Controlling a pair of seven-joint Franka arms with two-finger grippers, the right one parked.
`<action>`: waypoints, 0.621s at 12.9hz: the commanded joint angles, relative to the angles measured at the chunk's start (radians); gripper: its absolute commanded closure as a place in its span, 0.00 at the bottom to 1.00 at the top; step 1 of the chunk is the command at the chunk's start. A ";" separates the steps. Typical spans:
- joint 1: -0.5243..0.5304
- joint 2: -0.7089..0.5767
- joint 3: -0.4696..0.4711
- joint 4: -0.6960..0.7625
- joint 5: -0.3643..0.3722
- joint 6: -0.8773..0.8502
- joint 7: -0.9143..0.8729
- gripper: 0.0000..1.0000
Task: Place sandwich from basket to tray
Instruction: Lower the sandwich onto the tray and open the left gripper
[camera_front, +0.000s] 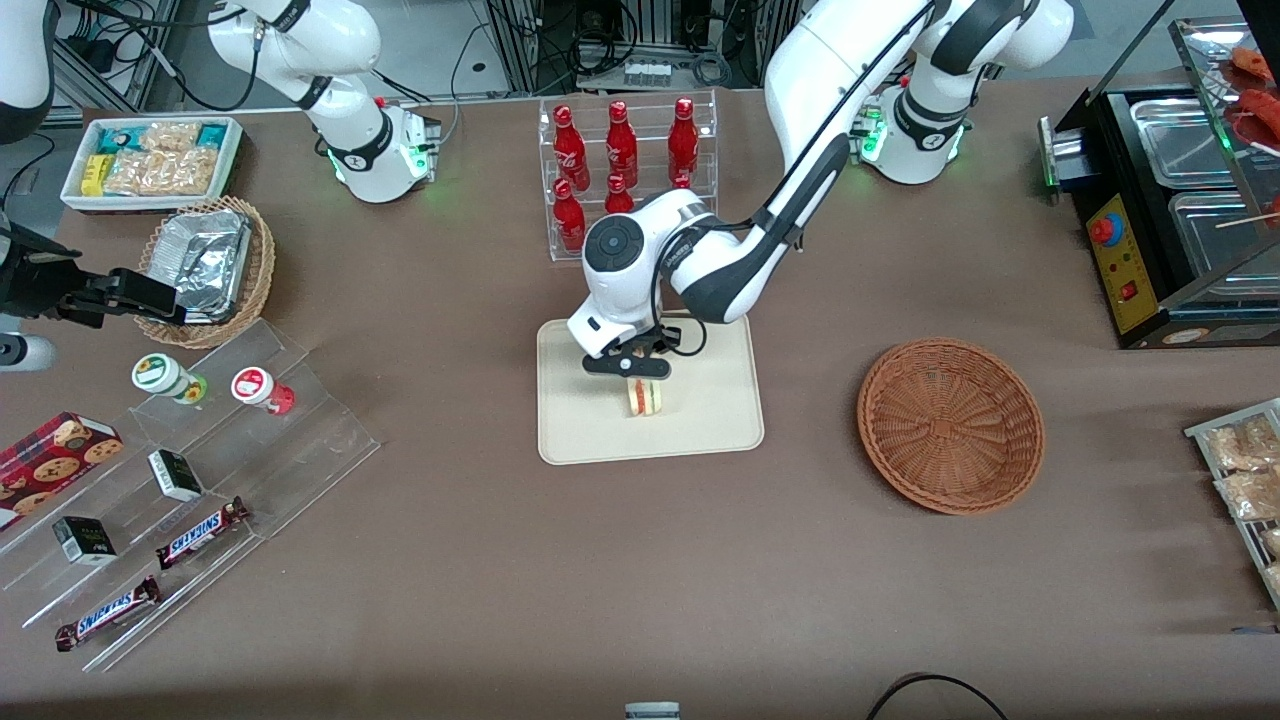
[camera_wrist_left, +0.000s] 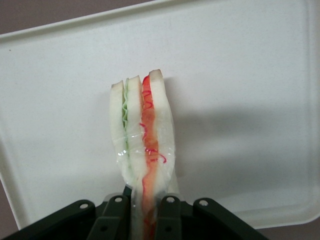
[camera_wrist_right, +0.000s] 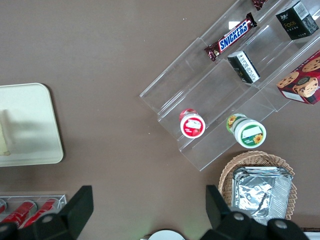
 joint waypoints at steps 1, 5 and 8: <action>-0.014 0.022 0.012 0.012 0.021 0.002 -0.032 0.85; -0.013 0.019 0.013 0.015 0.023 -0.004 -0.023 0.01; -0.002 -0.030 0.015 0.015 0.020 -0.044 -0.037 0.00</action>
